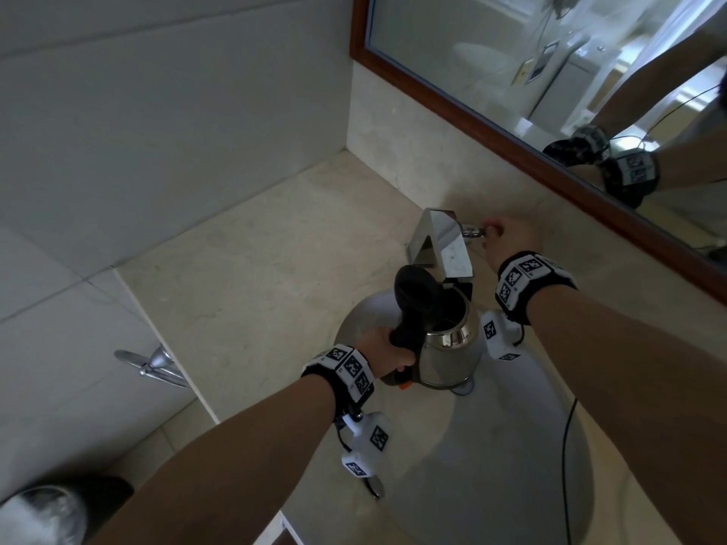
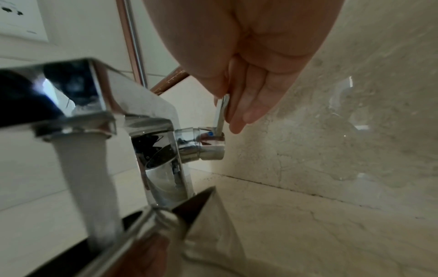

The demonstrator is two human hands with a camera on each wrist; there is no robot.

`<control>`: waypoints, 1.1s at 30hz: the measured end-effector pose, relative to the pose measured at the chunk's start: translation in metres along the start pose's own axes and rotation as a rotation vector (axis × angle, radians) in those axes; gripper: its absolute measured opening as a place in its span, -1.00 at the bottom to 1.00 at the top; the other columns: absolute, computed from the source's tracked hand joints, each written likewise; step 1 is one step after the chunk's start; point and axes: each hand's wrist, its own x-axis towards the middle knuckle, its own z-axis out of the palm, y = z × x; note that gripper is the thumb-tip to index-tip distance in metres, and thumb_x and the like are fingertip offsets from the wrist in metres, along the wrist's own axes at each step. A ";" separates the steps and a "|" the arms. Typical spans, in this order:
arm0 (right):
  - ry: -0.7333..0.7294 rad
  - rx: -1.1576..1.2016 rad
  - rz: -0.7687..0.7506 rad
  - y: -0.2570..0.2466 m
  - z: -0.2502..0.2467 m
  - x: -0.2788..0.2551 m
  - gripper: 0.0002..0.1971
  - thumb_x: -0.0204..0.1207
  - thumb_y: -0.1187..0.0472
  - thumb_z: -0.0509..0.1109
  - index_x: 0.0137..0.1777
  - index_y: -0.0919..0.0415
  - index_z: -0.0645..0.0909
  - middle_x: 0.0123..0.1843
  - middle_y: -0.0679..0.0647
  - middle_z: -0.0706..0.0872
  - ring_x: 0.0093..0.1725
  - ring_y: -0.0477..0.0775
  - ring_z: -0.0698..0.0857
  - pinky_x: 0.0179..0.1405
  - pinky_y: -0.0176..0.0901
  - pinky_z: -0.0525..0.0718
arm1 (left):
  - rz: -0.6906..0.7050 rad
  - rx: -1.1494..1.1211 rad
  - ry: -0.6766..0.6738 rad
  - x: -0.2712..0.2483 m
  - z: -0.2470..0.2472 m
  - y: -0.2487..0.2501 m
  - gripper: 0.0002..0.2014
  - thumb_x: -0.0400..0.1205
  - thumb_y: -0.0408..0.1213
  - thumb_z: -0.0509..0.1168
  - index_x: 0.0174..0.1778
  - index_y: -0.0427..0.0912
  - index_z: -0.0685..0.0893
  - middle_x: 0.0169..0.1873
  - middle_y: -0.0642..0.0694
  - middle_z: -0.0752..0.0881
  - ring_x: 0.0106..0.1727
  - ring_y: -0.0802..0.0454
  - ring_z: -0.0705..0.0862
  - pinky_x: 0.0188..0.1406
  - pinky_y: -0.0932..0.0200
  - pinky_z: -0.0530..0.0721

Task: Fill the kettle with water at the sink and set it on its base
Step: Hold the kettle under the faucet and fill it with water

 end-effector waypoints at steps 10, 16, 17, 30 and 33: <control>-0.029 0.097 0.139 0.003 0.002 0.013 -0.75 0.65 0.18 0.22 0.18 0.18 0.69 0.10 0.30 0.77 0.09 0.37 0.75 0.16 0.27 0.71 | 0.033 0.022 -0.013 0.002 -0.004 -0.002 -0.86 0.31 -0.32 0.35 -0.58 -0.13 0.60 -0.39 -0.19 0.71 -0.26 -0.04 0.66 0.15 -0.12 0.71; -0.009 0.007 0.149 0.003 -0.006 0.002 -0.65 0.67 0.13 0.20 0.38 0.22 0.56 0.26 0.30 0.70 0.23 0.37 0.66 0.24 0.11 0.64 | 0.024 0.036 -0.017 0.002 -0.005 -0.001 -0.80 0.33 -0.32 0.35 -0.62 -0.11 0.57 -0.43 -0.16 0.68 -0.26 -0.04 0.65 0.14 -0.05 0.70; 0.004 -0.008 0.146 0.004 -0.006 -0.001 -0.64 0.66 0.11 0.21 0.40 0.22 0.53 0.26 0.30 0.69 0.23 0.37 0.65 0.21 0.10 0.63 | 0.023 0.040 -0.021 0.001 -0.006 -0.001 -0.80 0.34 -0.33 0.36 -0.61 -0.11 0.57 -0.44 -0.16 0.68 -0.25 -0.04 0.65 0.14 -0.05 0.70; 0.086 0.083 0.047 -0.008 -0.015 -0.024 -0.64 0.52 0.12 0.37 0.29 0.20 0.54 0.17 0.13 0.68 0.17 0.20 0.68 0.09 -0.06 0.61 | 0.008 0.044 -0.007 0.002 -0.002 0.001 -0.81 0.25 -0.28 0.37 -0.69 -0.06 0.59 -0.48 -0.11 0.70 -0.28 -0.02 0.68 0.16 -0.09 0.72; 0.077 0.091 0.057 -0.007 -0.017 -0.031 -0.64 0.54 0.11 0.32 0.31 0.21 0.54 0.24 0.13 0.68 0.21 0.20 0.67 0.18 -0.03 0.61 | 0.022 0.032 0.004 0.001 -0.002 0.001 -0.78 0.28 -0.34 0.37 -0.68 -0.09 0.58 -0.47 -0.14 0.70 -0.28 -0.06 0.67 0.15 -0.10 0.71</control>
